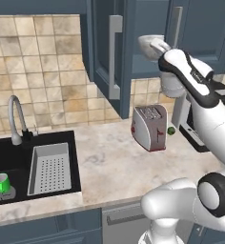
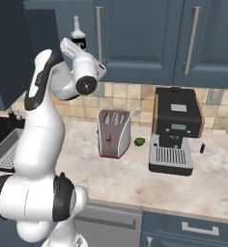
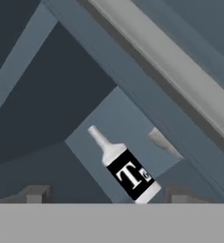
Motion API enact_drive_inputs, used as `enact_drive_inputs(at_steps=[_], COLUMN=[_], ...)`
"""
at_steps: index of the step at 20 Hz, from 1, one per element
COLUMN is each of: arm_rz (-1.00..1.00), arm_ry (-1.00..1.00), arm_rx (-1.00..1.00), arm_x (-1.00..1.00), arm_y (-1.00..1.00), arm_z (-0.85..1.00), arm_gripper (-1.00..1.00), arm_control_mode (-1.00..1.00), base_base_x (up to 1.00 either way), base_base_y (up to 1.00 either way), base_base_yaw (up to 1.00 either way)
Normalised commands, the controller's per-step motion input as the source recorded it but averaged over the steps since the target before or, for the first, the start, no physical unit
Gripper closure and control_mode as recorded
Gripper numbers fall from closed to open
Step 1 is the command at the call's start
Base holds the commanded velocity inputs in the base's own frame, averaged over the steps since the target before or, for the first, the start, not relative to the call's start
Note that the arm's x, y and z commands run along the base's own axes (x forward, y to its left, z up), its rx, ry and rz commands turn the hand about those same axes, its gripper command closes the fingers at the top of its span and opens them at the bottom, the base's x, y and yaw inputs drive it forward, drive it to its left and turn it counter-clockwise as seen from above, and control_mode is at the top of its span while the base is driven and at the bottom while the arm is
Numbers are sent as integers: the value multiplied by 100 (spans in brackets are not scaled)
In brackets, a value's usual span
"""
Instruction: Pick the mug and place it in the sink. Pick the bowl and place it in the open cabinet and then close the cabinet.
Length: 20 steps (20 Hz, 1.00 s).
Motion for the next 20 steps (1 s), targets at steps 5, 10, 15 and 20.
enact_drive_inputs(at_steps=[5, 10, 15, 20], arm_rz=[21, 21, 21, 13], arm_ry=[13, 15, 17, 10], arm_rx=[0, 0, 0, 5], arm_x=[-33, -9, -6, -85], arm_y=[73, 99, 91, -61], arm_z=[27, 20, 17, 77], arm_gripper=[-100, -100, -100, -100], arm_control_mode=[-100, -100, -100, -100], base_base_x=[0, 0, 0, 0], base_base_y=[0, 0, 0, 0], base_base_yaw=[0, 0, 0, 0])
